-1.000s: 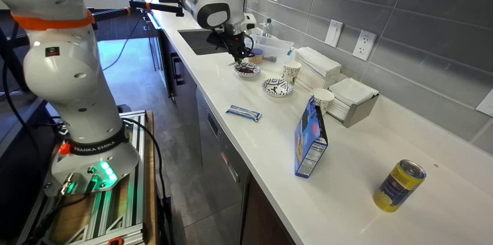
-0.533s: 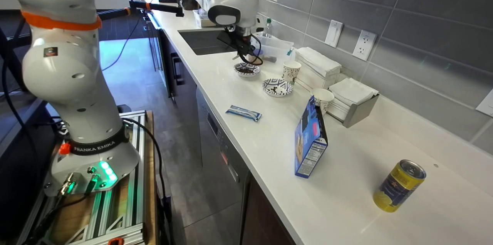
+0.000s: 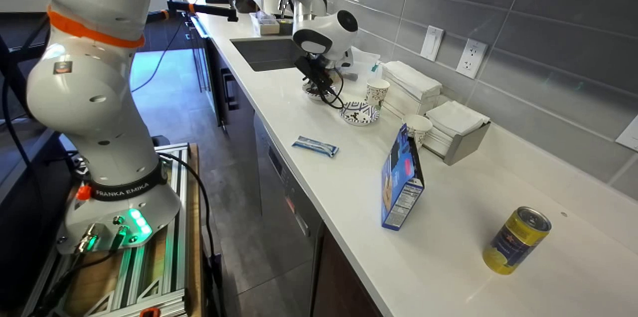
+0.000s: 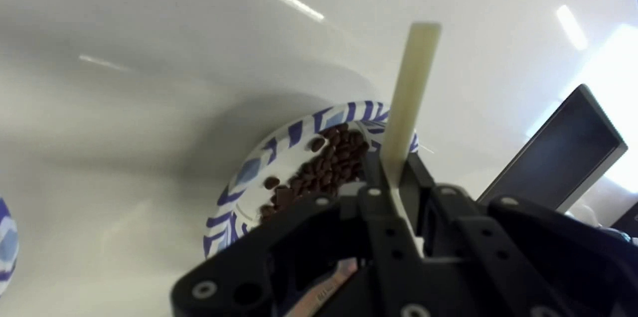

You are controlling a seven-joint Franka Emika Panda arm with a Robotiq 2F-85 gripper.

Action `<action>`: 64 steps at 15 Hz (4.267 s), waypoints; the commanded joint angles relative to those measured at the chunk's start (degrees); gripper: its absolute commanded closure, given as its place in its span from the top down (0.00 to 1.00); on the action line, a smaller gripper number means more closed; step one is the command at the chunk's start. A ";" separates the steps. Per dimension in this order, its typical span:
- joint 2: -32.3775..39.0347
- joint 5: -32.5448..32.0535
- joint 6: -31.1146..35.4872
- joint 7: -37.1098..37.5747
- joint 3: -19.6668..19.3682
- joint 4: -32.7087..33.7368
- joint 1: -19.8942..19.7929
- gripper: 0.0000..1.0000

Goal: Take one scoop from the bowl on the left and empty into the bowl on the right

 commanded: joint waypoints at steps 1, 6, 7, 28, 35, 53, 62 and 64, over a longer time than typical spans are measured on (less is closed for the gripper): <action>5.29 -3.20 -3.81 5.40 -1.34 5.72 1.61 0.03; 8.89 -8.34 -7.81 13.96 -1.71 10.83 2.45 0.03; 9.47 -9.59 -8.61 16.17 -1.80 11.77 2.55 0.03; 18.25 -14.27 -22.39 35.35 -2.89 24.93 2.42 0.03; 18.19 -15.92 -15.81 30.77 -2.33 24.61 2.62 0.03; 17.29 -31.23 -5.51 31.45 -2.20 22.70 4.00 0.03; 14.64 -35.09 -5.62 42.19 -4.99 21.35 5.82 0.03; 14.02 -34.43 -6.06 43.53 -4.58 20.78 5.57 0.03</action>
